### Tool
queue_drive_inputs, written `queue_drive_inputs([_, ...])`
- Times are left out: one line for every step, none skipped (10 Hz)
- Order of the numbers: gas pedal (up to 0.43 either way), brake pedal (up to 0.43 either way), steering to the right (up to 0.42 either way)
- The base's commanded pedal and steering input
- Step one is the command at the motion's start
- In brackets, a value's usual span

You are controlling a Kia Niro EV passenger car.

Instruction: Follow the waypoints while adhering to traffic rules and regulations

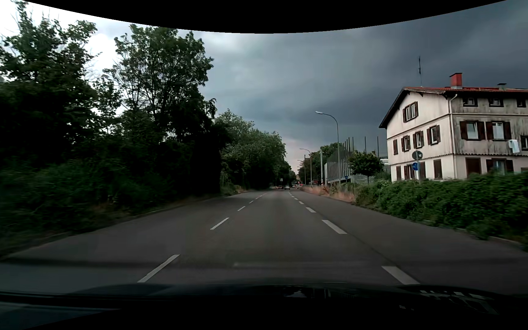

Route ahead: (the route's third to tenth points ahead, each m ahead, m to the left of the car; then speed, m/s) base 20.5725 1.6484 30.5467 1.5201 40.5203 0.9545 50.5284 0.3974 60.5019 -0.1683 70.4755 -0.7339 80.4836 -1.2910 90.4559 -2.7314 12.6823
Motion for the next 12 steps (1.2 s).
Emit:
queue_drive_inputs([0.087,0.000,0.001])
queue_drive_inputs([0.087,0.000,0.001])
queue_drive_inputs([0.079,0.000,0.001])
queue_drive_inputs([0.079,0.000,0.001])
queue_drive_inputs([0.079,0.000,0.001])
queue_drive_inputs([0.079,0.000,0.001])
queue_drive_inputs([0.079,0.000,0.001])
queue_drive_inputs([0.079,0.000,0.001])
queue_drive_inputs([0.079,0.000,0.001])
queue_drive_inputs([0.079,0.000,0.002])
queue_drive_inputs([0.079,0.000,0.003])
queue_drive_inputs([0.079,0.000,0.003])
